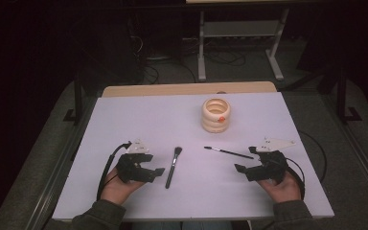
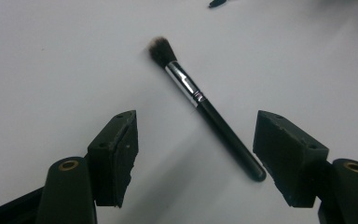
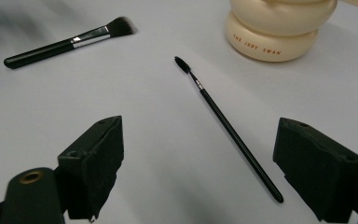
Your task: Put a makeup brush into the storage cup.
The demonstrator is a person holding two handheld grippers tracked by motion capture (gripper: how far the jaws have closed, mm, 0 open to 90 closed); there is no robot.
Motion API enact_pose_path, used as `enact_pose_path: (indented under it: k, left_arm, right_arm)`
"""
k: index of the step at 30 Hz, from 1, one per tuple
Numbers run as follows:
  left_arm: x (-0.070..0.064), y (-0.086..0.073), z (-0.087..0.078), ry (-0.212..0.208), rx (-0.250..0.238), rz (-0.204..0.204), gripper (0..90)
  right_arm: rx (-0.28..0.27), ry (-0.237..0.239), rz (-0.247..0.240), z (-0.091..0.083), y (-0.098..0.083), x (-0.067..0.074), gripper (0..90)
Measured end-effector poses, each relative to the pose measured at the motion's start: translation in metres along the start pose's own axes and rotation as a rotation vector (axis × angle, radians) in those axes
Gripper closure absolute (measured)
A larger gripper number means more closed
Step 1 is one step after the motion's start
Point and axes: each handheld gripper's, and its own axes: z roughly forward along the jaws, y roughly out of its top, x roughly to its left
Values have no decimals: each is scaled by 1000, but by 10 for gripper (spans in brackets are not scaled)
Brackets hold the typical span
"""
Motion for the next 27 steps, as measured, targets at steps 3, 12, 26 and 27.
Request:
enact_pose_path:
  k: [3,12,26,27]
  left_arm:
    - [-5,7,13,8,31,-12,320]
    - [-12,16,36,33,108,-29,405]
    - [-23,25,64,87,212,-46,538]
    - [-24,25,65,91,206,-55,542]
  right_arm:
    - [3,-3,3,-1,0,1,157]
    - [6,0,1,-1,0,1,192]
    - [15,-1,-6,-1,0,2,205]
    - [15,-1,-12,-1,1,2,205]
